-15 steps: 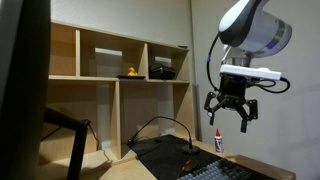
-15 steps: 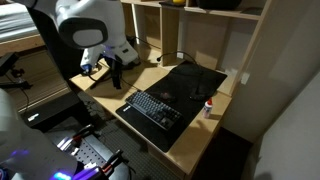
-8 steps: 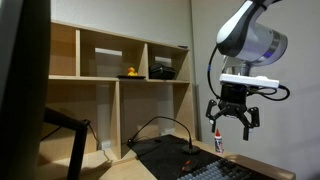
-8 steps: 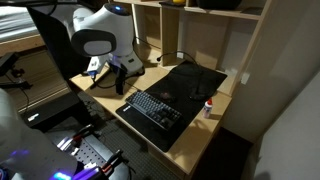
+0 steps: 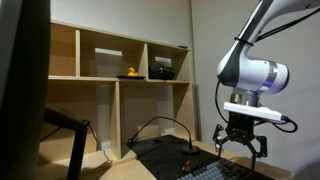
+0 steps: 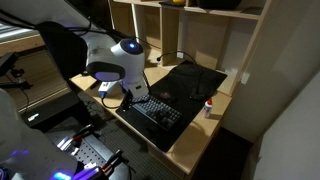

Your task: Press the keyboard

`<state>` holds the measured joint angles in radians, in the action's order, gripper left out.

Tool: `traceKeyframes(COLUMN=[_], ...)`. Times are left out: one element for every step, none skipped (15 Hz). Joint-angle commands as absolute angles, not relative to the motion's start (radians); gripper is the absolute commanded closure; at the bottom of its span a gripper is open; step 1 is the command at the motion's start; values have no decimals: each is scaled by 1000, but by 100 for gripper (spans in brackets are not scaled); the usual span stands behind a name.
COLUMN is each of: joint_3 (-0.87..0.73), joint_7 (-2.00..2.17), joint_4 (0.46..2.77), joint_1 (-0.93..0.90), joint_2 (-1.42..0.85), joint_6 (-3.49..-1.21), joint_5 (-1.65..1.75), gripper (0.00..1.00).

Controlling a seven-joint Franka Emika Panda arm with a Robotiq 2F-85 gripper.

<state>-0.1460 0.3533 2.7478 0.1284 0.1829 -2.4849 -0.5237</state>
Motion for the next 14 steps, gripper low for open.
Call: traceKeyframes(joint_3=[-148, -149, -149, -149, -149, -149, -148, -153, -150, -147, -144, -139, -135, -132], joint_7=[347, 345, 345, 345, 345, 345, 348, 318, 309, 291, 277, 263, 254, 252], joint_4=[2747, 2747, 2746, 2745, 2744, 2743, 2736, 2729, 2730, 2728, 2721, 2718, 2716, 2711], joint_1=[132, 133, 133, 132, 132, 132, 130, 120, 117, 112, 109, 108, 108, 109], joint_2=[157, 139, 130, 127, 128, 128, 89, 56, 38, 19, -5, -23, -38, -53], joint_6=[-2491, -2498, -2503, -2504, -2504, -2504, -2528, -2538, -2557, -2572, -2578, -2593, -2604, -2609], joint_5=[-535, -540, -541, -541, -541, -541, -550, -600, -621, -653, -684, -711, -732, -746], gripper=[0, 0, 0, 0, 0, 0, 0, 0, 0, 0, 0, 0, 0, 0])
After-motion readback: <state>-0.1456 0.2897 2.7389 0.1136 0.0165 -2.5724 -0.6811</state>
